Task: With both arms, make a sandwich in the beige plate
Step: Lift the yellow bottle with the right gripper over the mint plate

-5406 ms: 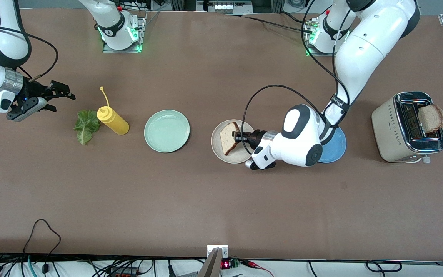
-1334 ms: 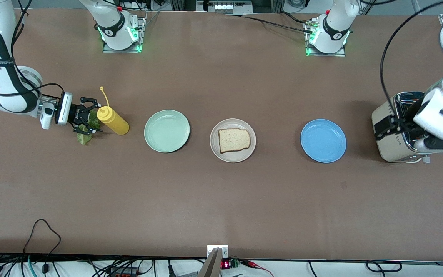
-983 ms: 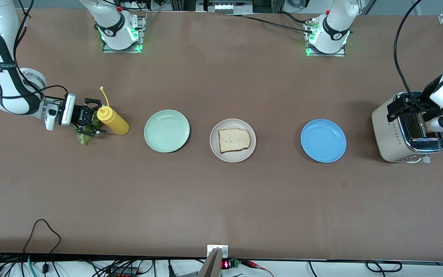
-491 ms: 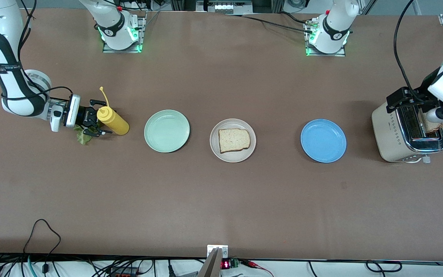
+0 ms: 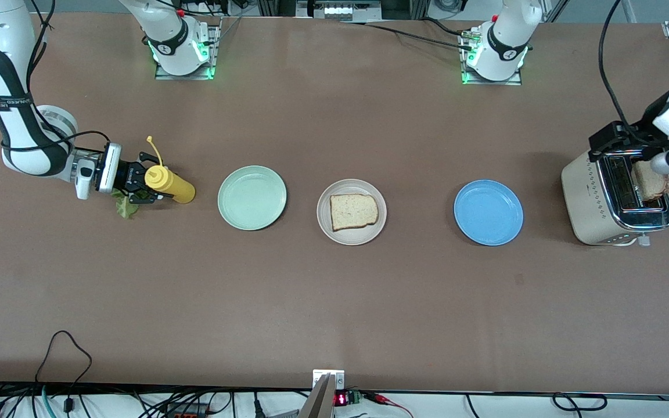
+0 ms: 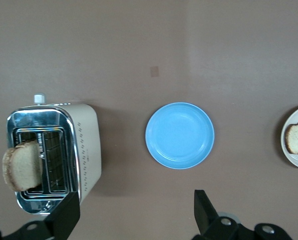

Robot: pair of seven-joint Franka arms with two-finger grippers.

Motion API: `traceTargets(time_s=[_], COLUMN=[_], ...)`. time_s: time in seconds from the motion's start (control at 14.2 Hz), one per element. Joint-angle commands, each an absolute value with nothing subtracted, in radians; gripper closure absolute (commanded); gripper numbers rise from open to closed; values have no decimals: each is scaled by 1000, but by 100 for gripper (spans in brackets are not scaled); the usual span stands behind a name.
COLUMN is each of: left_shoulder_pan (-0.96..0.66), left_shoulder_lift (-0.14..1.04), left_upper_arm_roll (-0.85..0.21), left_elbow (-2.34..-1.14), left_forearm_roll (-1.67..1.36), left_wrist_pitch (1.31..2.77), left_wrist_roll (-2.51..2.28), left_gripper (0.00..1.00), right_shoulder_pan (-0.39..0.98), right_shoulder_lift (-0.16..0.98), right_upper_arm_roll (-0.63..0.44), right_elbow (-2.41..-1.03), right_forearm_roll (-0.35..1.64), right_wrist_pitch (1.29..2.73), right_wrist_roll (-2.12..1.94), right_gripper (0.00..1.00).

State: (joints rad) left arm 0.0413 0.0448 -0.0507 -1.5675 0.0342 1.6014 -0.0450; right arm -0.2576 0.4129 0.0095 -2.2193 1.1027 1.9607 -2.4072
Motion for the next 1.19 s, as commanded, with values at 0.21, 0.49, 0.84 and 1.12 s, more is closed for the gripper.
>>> traceTargets(time_s=[0.21,0.49,0.84,1.12], left_shoulder_pan=[77,57,116,167], left_shoulder_lift=[31,38,15,-24], left_upper_arm_roll=[-55,-63,-54,-58], left_elbow=[-1617,-1618,-1615,-1615], left_forearm_roll=[3,5,2,2], left_wrist_pitch=[1632,1635,1611,1559], left_wrist_roll=[-6,-32,-21,-20], left_gripper=[0,0,0,0], right_shoulder_pan=[-172,-95,-22,55], right_shoulder_lift=[290,193,104,63], right_upper_arm_roll=[34,81,205,261], right_elbow=[-2214,-2214,-2214,-2212], right_forearm_roll=[1138,1089,926,634], right_wrist_pitch=[2054,2149,2316,2387], right_wrist_roll=[-2183,-1969,-1608,-1269], right_gripper=[100,100,100,100])
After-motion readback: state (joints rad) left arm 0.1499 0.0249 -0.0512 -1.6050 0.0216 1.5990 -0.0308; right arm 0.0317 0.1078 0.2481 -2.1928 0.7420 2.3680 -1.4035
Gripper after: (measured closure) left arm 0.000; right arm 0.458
